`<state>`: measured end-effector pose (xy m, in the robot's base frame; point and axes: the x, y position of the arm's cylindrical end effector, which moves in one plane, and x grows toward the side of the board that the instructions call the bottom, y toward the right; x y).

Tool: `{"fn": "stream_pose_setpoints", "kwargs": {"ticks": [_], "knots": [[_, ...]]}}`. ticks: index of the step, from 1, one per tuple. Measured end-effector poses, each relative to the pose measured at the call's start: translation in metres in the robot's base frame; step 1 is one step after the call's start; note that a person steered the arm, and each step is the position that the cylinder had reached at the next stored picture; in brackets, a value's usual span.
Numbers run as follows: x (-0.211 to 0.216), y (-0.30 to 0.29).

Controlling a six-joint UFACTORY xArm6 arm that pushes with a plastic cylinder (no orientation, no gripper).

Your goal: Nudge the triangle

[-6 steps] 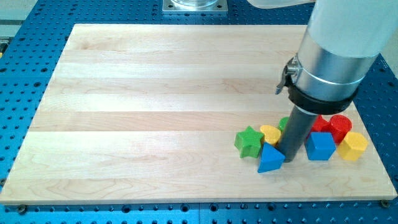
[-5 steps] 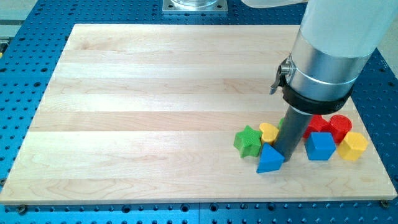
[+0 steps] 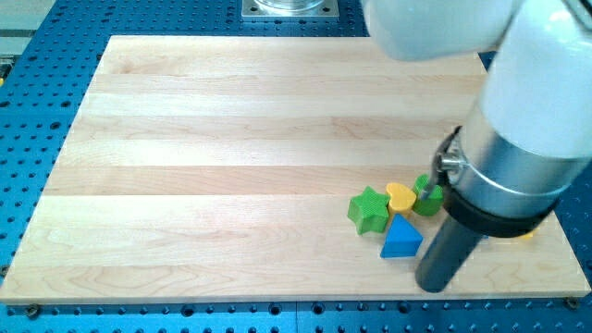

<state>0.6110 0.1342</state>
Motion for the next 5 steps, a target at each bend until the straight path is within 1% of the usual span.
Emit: {"fn": "stream_pose_setpoints", "kwargs": {"ticks": [1,3,4,5], "knots": [[0.000,-0.002],[-0.019,-0.002],[-0.017,0.002],[0.006,0.024]]}}
